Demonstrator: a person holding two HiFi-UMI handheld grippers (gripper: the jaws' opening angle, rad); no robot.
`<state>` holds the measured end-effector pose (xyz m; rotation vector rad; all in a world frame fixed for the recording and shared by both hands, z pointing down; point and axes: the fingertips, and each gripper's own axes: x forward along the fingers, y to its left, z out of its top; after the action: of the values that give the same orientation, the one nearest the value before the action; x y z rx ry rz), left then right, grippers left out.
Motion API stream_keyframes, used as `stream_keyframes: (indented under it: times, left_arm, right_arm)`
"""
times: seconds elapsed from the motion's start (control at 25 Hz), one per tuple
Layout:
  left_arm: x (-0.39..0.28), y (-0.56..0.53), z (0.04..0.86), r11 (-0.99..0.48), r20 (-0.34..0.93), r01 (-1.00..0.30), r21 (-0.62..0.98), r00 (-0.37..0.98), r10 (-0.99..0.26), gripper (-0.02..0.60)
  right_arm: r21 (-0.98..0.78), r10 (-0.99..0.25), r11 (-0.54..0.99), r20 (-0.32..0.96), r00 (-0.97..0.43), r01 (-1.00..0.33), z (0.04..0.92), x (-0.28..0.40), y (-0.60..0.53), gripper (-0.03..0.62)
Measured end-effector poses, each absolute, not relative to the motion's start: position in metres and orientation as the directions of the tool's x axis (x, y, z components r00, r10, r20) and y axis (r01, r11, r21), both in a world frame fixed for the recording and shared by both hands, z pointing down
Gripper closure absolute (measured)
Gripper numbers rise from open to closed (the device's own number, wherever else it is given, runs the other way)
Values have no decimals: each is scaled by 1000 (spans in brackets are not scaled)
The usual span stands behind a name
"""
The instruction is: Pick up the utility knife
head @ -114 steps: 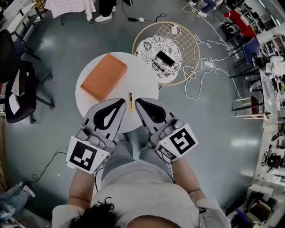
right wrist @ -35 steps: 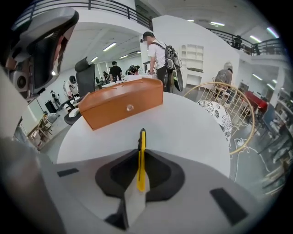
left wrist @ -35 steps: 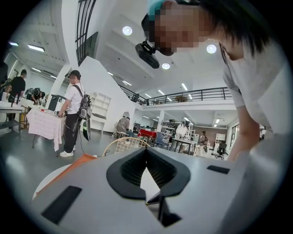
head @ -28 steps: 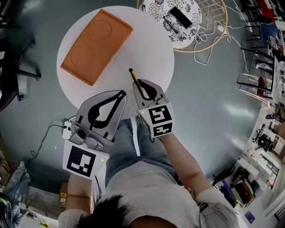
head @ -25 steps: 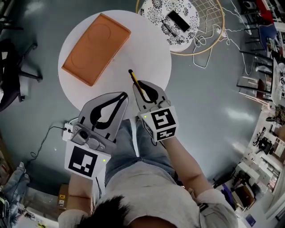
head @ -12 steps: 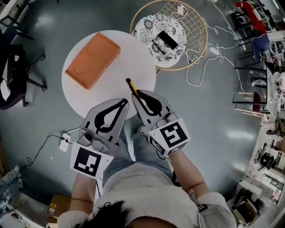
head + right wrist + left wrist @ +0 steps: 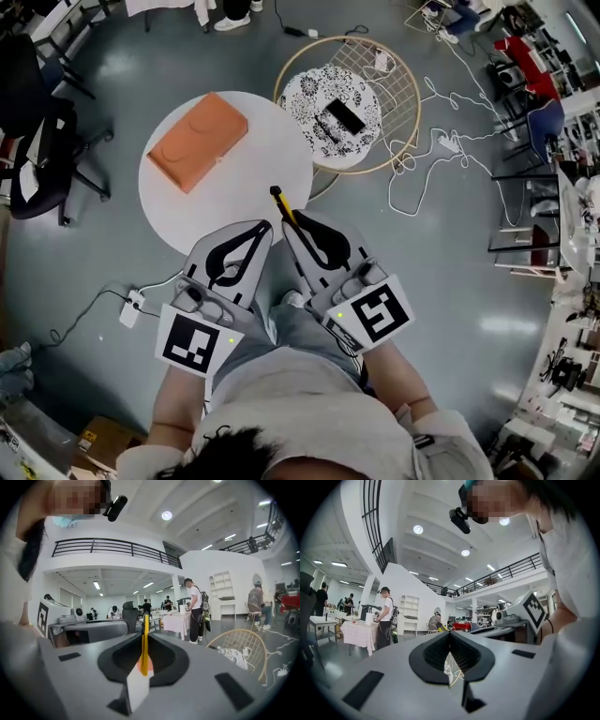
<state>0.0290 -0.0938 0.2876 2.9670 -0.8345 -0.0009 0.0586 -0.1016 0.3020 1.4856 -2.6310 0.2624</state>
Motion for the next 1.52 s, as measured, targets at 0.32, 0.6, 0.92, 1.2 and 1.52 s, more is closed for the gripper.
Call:
stream_keyframes:
  times: [0.32, 0.6, 0.92, 1.2, 1.52]
  left_arm:
    - [48, -50, 273, -821, -8, -570, 24, 821, -570, 571]
    - [60, -19, 257, -801, -32, -599, 1, 800, -599, 571]
    - [65, 1, 250, -781, -38, -624, -11, 781, -623, 572]
    - [62, 5, 245, -767, -43, -641, -17, 767, -640, 571]
    - [59, 6, 244, -757, -40, -653, -28, 757, -652, 572]
  right_arm:
    - [-64, -812, 576, 77, -579, -815, 273, 75, -52, 546]
    - [-17, -790, 612, 23, -612, -791, 253, 87, -23, 546]
    - [13, -772, 635, -10, -635, -772, 244, 92, -1, 546]
    - [22, -757, 653, -25, -654, -757, 240, 89, 4, 545]
    - [22, -741, 670, -32, -671, -742, 239, 84, 4, 546]
